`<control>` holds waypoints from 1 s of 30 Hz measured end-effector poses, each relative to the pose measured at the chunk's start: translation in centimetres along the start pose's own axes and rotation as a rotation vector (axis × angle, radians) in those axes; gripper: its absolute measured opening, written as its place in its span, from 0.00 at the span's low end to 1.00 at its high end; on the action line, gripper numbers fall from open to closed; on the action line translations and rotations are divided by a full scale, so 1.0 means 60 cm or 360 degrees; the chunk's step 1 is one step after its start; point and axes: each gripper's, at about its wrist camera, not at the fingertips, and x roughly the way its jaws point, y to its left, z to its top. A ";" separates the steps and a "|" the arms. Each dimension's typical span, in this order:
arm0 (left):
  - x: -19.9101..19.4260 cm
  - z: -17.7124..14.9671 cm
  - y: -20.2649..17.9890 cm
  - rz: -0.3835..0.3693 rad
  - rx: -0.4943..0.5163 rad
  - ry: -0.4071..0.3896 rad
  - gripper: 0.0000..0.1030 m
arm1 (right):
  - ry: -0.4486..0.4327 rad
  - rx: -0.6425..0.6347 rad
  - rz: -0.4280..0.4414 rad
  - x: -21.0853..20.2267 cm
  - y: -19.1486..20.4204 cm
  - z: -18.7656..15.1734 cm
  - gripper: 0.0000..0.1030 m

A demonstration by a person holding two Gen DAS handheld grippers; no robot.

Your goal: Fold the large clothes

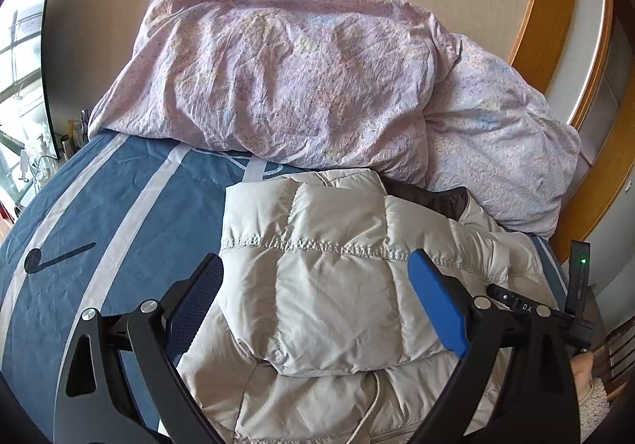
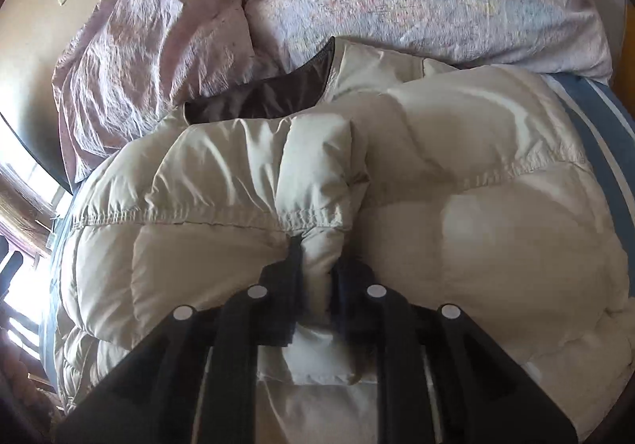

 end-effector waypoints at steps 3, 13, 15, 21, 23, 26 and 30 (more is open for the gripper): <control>0.000 0.000 -0.003 0.0016 0.0033 -0.0001 0.92 | 0.0020 -0.0048 -0.0054 -0.013 0.010 0.007 0.29; 0.046 0.018 -0.051 0.0100 0.0206 -0.0018 0.96 | -0.0320 -0.0258 -0.0030 -0.087 0.047 0.038 0.41; 0.069 0.012 -0.063 0.0127 0.0236 0.0005 0.96 | -0.0308 -0.0301 -0.0036 -0.072 0.061 0.039 0.40; 0.125 -0.007 -0.083 0.0249 0.0363 0.0029 0.96 | -0.0273 -0.0367 -0.0097 -0.022 0.070 0.041 0.39; 0.144 -0.013 -0.080 0.0300 0.0385 0.0059 0.96 | -0.0242 -0.0406 -0.0163 -0.002 0.071 0.036 0.38; 0.177 -0.016 -0.063 0.0319 0.0342 0.0149 0.96 | -0.0194 -0.0493 -0.0269 0.026 0.079 0.024 0.38; 0.209 -0.021 -0.053 0.0318 0.0314 0.0232 0.98 | -0.0196 -0.0542 -0.0335 0.048 0.084 0.016 0.38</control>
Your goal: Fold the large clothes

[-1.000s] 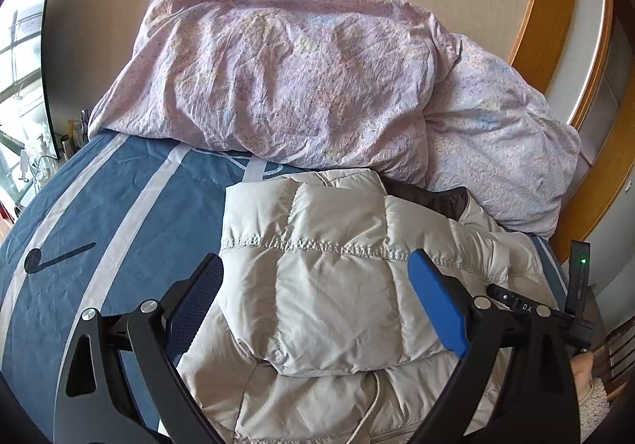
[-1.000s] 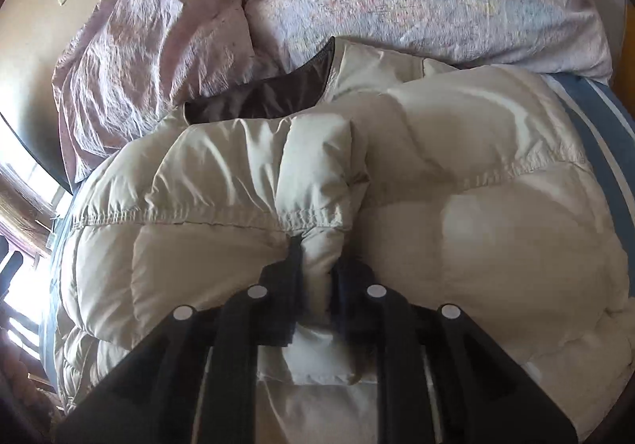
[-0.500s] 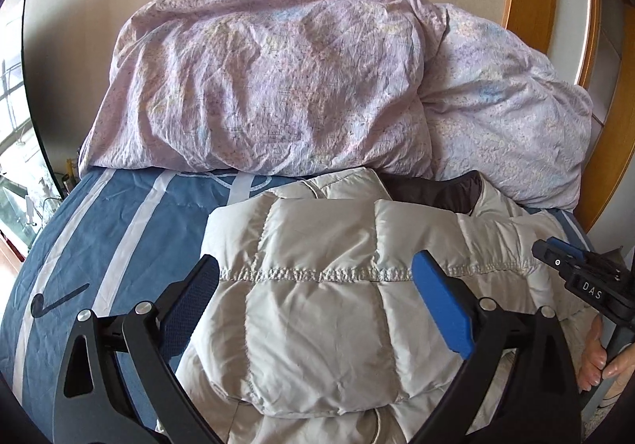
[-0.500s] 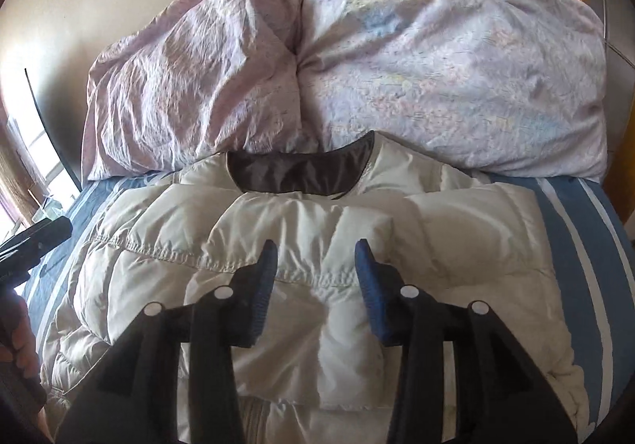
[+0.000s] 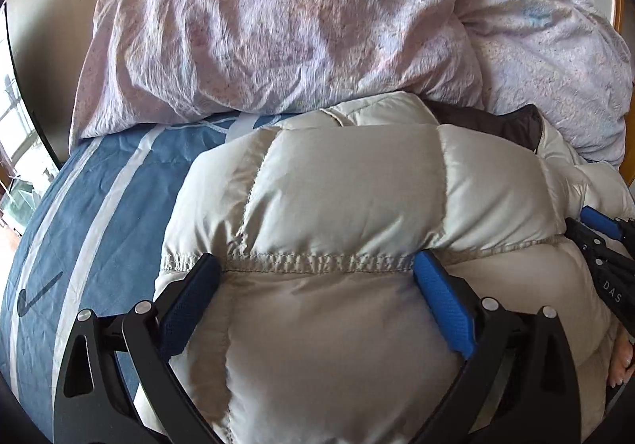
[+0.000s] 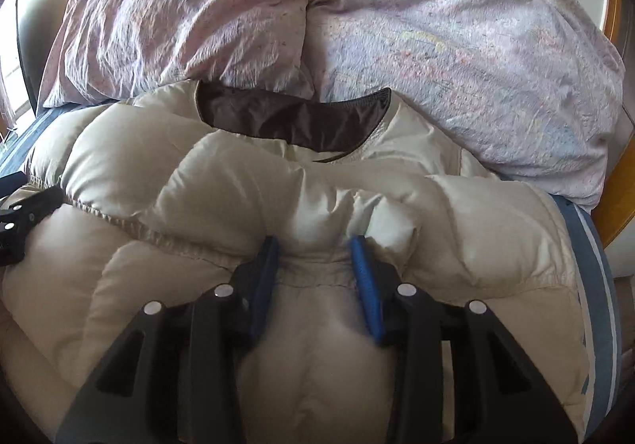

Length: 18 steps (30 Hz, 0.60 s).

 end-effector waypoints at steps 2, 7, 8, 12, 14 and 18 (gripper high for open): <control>0.011 0.001 -0.003 0.0008 0.0006 0.0012 0.99 | -0.0002 0.0003 0.0004 0.005 -0.001 -0.001 0.38; -0.007 0.000 0.003 -0.0002 0.0019 0.0021 0.99 | -0.0024 0.0046 0.0077 -0.030 -0.016 -0.002 0.38; -0.022 -0.003 0.009 -0.0017 0.0022 0.0009 0.99 | -0.0046 0.0065 0.0117 -0.047 -0.021 -0.004 0.38; -0.077 -0.022 0.039 -0.0044 0.0051 -0.0055 0.99 | -0.0106 0.0058 0.0200 -0.106 -0.037 -0.026 0.38; -0.086 -0.036 0.051 0.0006 0.0076 -0.0039 0.99 | -0.0092 0.0041 0.0226 -0.114 -0.038 -0.037 0.38; -0.067 -0.051 0.076 0.0072 0.0051 0.0033 0.99 | 0.0010 -0.0055 0.0178 -0.092 -0.019 -0.057 0.38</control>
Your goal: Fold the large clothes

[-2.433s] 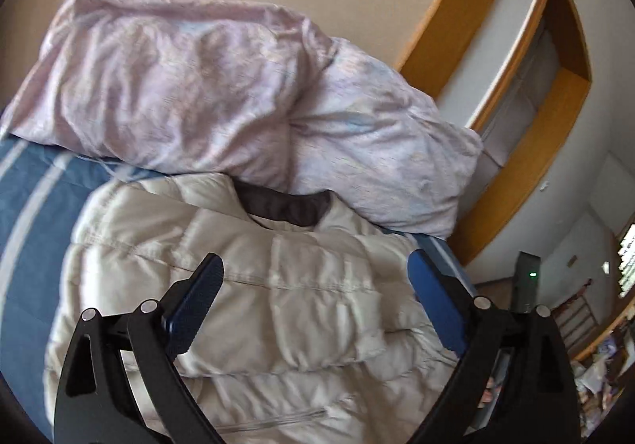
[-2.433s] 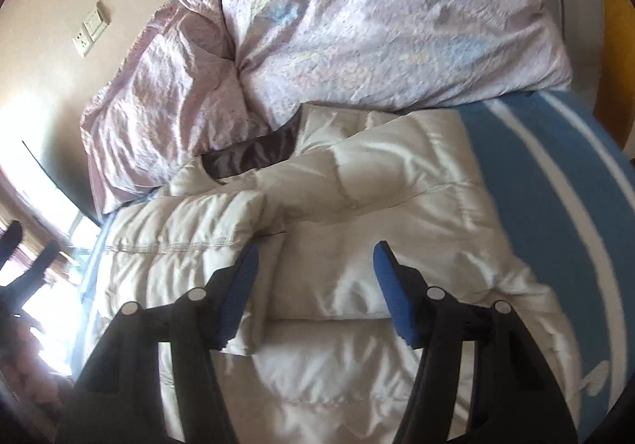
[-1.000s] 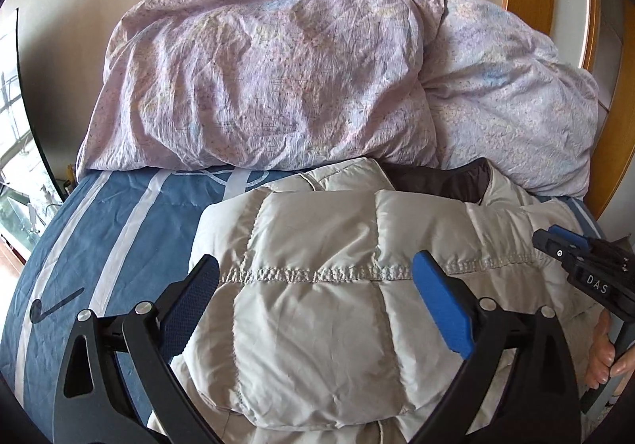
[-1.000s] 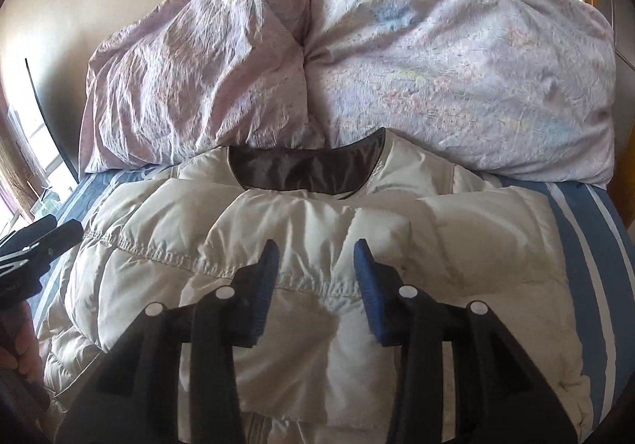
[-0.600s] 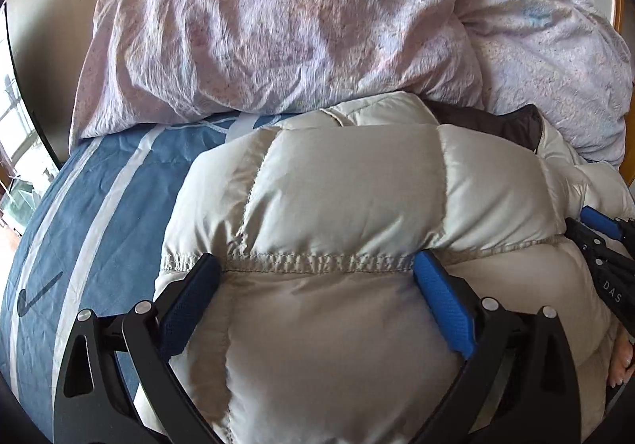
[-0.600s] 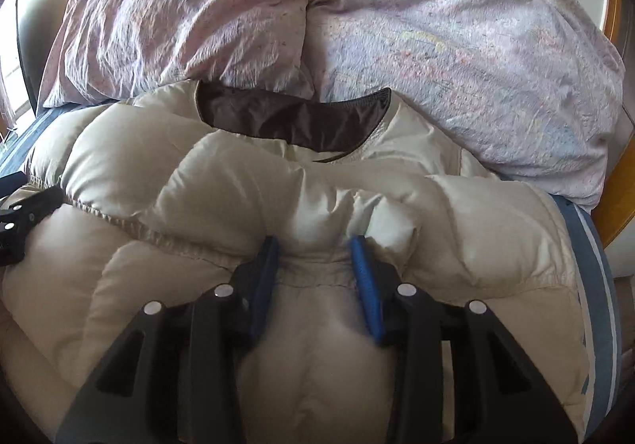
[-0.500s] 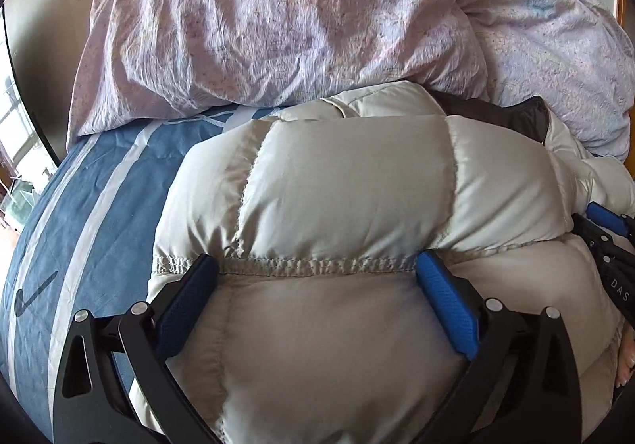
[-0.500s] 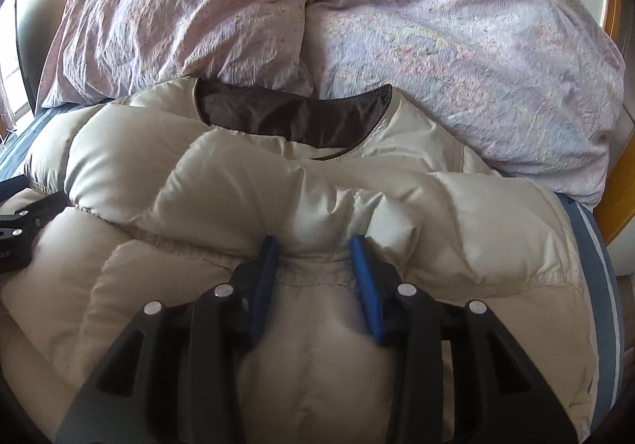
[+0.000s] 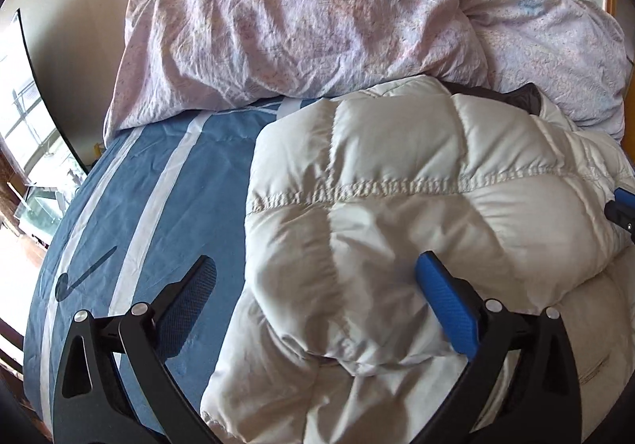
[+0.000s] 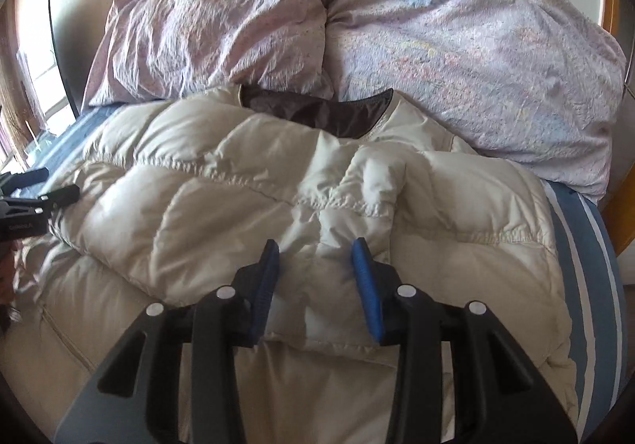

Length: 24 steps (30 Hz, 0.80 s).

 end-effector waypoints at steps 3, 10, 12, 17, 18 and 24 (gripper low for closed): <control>0.022 -0.006 0.014 -0.0047 -0.0092 0.0076 0.99 | 0.0115 -0.0043 -0.0036 0.032 0.013 -0.008 0.38; -0.028 -0.028 0.058 -0.0286 -0.0254 0.0060 0.99 | 0.0194 0.0161 0.0230 -0.007 -0.031 -0.005 0.59; -0.061 -0.043 0.079 -0.0364 -0.0254 0.0020 0.99 | 0.0152 0.0252 0.0373 -0.052 -0.063 -0.017 0.81; -0.117 -0.100 0.148 -0.0621 -0.0309 0.0042 0.99 | 0.0144 0.0418 0.0587 -0.151 -0.155 -0.082 0.96; -0.126 -0.116 0.160 -0.0651 -0.0316 0.0060 0.99 | 0.0150 0.0462 0.0602 -0.164 -0.175 -0.095 0.96; -0.172 -0.212 0.211 -0.0843 -0.0423 0.0136 0.99 | 0.0200 0.0732 0.0515 -0.248 -0.305 -0.222 0.96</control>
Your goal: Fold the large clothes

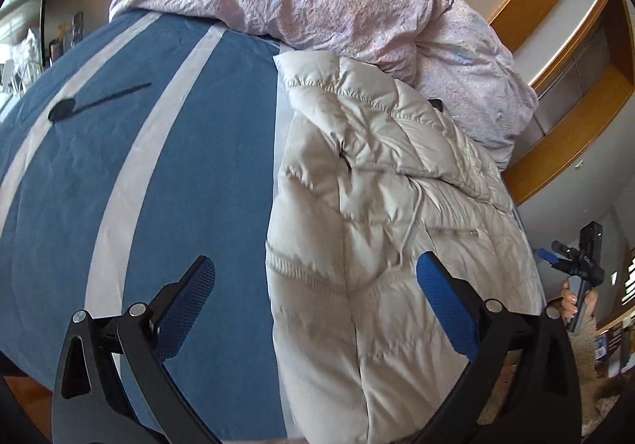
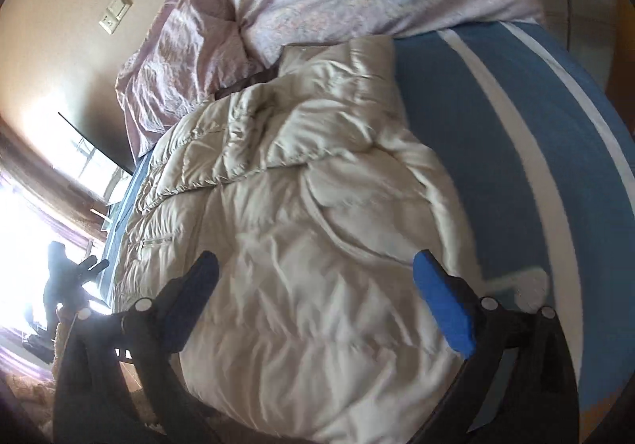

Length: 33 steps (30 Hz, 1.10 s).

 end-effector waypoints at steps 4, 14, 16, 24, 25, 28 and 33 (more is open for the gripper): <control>-0.012 -0.044 0.005 -0.0069 -0.0047 0.0027 0.99 | 0.0023 0.0177 0.0018 -0.039 -0.073 -0.053 0.96; -0.006 -0.089 0.001 -0.0196 -0.0090 0.0093 0.99 | 0.0061 0.0383 0.0150 -0.049 -0.149 -0.111 0.91; -0.002 -0.094 -0.001 -0.0219 -0.0096 0.0113 0.99 | 0.0069 0.0432 0.0188 -0.044 -0.156 -0.114 0.90; 0.021 -0.108 -0.014 -0.0280 -0.0096 0.0180 0.98 | 0.0138 0.0476 0.0232 -0.021 -0.166 -0.121 0.78; 0.022 -0.109 -0.016 -0.0287 -0.0100 0.0176 0.98 | 0.0137 0.0468 0.0240 -0.019 -0.164 -0.120 0.76; 0.024 -0.110 -0.017 -0.0311 -0.0119 0.0163 0.97 | 0.0174 0.0439 0.0271 -0.010 -0.156 -0.121 0.68; 0.021 -0.120 -0.005 -0.0380 -0.0205 0.0147 0.84 | 0.0221 0.0376 0.0327 0.002 -0.140 -0.124 0.60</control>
